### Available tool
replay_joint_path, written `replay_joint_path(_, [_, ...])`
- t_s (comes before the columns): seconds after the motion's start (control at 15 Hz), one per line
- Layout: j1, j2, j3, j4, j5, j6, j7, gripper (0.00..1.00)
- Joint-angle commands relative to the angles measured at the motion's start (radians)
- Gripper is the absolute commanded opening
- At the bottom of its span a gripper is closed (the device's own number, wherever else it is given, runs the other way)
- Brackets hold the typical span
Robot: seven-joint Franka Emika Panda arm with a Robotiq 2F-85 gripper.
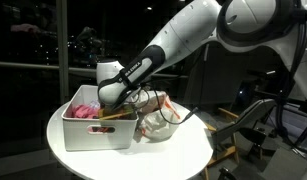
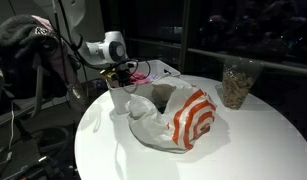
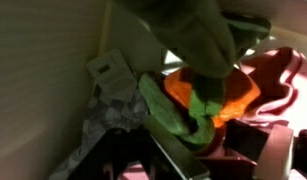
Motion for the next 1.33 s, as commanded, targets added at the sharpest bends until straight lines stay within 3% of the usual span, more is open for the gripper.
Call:
replay_joint_path(0.0, [0.016, -0.02, -0.017, 0.008, 0.037, -0.031, -0.007, 0.3])
replay_joint_path(0.2, [0.006, -0.058, -0.004, -0.012, 0.073, -0.07, -0.01, 0.1])
replay_joint_path(0.27, [0.007, -0.082, 0.001, -0.025, 0.078, -0.084, -0.016, 0.08])
replay_joint_path(0.73, [0.025, -0.349, -0.005, -0.134, 0.025, -0.078, 0.008, 0.06])
replay_joint_path(1.27, [-0.048, -0.717, 0.025, -0.261, -0.049, -0.049, 0.089, 0.07])
